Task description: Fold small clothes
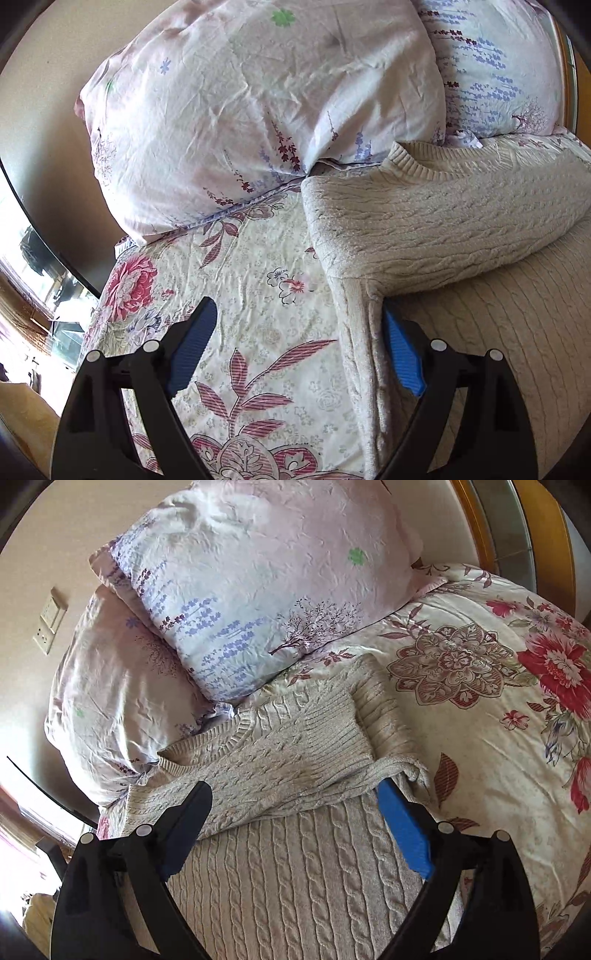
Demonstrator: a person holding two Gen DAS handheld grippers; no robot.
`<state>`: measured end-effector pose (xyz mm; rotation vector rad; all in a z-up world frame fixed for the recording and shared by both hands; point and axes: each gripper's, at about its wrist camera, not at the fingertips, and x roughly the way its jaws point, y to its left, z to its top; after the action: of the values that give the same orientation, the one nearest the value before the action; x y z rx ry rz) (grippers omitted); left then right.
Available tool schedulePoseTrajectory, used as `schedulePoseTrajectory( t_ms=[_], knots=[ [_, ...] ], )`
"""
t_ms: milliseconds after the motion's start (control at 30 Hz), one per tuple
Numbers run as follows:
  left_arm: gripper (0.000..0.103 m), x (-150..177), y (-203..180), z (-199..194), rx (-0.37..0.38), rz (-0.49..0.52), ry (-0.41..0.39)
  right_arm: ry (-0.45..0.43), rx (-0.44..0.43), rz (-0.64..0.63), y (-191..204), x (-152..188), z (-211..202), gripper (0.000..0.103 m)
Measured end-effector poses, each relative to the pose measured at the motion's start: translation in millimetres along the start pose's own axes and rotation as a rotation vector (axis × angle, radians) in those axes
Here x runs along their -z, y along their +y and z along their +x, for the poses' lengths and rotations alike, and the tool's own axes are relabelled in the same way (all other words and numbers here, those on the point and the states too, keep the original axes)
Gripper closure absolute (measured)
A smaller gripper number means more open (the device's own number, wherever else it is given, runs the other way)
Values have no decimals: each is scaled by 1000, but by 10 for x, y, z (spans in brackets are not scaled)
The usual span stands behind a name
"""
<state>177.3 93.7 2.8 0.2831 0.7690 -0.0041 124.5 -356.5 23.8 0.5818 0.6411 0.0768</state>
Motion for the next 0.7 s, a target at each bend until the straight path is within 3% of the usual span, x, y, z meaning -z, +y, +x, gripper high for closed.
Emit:
schedulePoseTrajectory(
  t_ms=[167, 300, 467, 567, 700],
  knots=[
    [17, 77, 319, 125, 44, -180, 70, 17, -7, 2, -50, 74, 13, 10],
    [16, 211, 376, 320, 50, -220, 171, 14, -18, 1, -77, 111, -8, 10],
    [9, 235, 435, 145, 58, -234, 132, -5, -76, -15, -67, 87, -65, 10],
    [5, 268, 587, 9, 60, -295, 107, 3, -129, -62, 18, 61, -51, 10],
    [5, 271, 697, -93, -66, -348, 92, 66, -172, -90, 142, 51, 131, 10]
  ],
)
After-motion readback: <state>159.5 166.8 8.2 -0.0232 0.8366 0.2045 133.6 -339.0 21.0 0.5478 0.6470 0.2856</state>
